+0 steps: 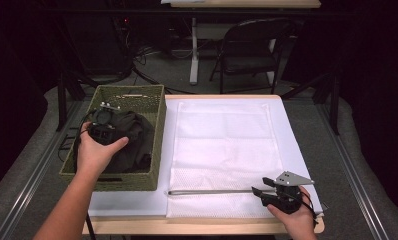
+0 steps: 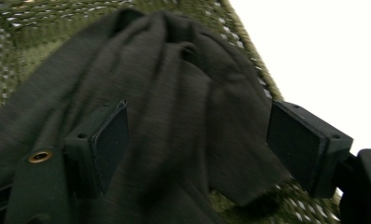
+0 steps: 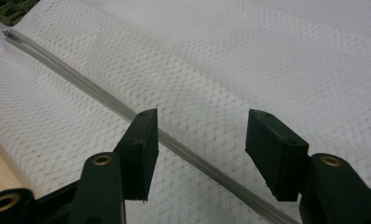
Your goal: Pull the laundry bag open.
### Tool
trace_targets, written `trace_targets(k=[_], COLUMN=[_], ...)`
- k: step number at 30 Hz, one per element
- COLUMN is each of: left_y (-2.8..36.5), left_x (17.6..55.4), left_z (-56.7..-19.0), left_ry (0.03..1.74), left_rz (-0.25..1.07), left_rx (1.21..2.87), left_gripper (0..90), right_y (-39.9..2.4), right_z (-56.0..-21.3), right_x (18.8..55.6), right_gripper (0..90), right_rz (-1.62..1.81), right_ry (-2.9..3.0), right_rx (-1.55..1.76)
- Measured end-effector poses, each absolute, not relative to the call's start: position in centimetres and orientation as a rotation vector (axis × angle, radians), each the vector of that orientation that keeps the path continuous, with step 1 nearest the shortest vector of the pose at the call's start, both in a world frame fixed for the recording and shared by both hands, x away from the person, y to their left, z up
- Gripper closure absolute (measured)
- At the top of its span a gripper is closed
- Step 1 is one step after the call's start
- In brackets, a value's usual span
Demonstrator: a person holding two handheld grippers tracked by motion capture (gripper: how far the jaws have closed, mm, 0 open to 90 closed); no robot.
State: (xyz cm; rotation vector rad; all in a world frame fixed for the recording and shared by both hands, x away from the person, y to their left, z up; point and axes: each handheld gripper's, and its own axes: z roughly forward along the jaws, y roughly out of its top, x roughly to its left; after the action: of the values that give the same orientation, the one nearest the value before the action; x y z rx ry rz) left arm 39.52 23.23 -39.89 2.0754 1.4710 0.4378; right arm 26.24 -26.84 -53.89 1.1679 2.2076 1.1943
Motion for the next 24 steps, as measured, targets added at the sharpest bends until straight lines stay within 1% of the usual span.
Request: trace_targets(k=[5, 10, 13, 16, 18, 21, 24], left_y=[24.4, 24.1, 24.0, 23.8, 23.6, 23.2, 23.0], left_x=[40.8, 41.0, 41.2, 41.4, 41.5, 41.8, 42.3], left_z=[-40.5, -41.5, -42.4, -43.0, -43.2, -43.6, -44.1], left_ry=[1.496, 1.499, 1.513, 1.524, 1.517, 1.527, 1.544], left_rz=[0.411, 0.392, 0.355, 0.362, 0.375, 0.359, 0.381], left_rx=[2.051, 2.085, 2.087, 2.09, 2.121, 2.141, 2.165], left_gripper=[21.4, 21.4, 21.3, 21.2, 20.9, 20.1, 20.1], right_y=[-27.0, -27.2, -27.4, -27.4, -27.5, -27.6, -27.7], right_z=[-53.9, -54.0, -54.0, -54.1, -54.1, -54.1, -54.1], right_x=[25.9, 25.7, 25.5, 25.4, 25.3, 25.1, 25.1], right_gripper=[43.8, 43.6, 43.1, 42.9, 42.8, 42.8, 42.8], right_rz=[1.195, 1.184, 1.179, 1.182, 1.172, 1.174, 1.176], right_ry=[2.192, 2.194, 2.192, 2.188, 2.191, 2.188, 2.183], right_rx=[1.187, 1.188, 1.198, 1.197, 1.202, 1.207, 1.211])
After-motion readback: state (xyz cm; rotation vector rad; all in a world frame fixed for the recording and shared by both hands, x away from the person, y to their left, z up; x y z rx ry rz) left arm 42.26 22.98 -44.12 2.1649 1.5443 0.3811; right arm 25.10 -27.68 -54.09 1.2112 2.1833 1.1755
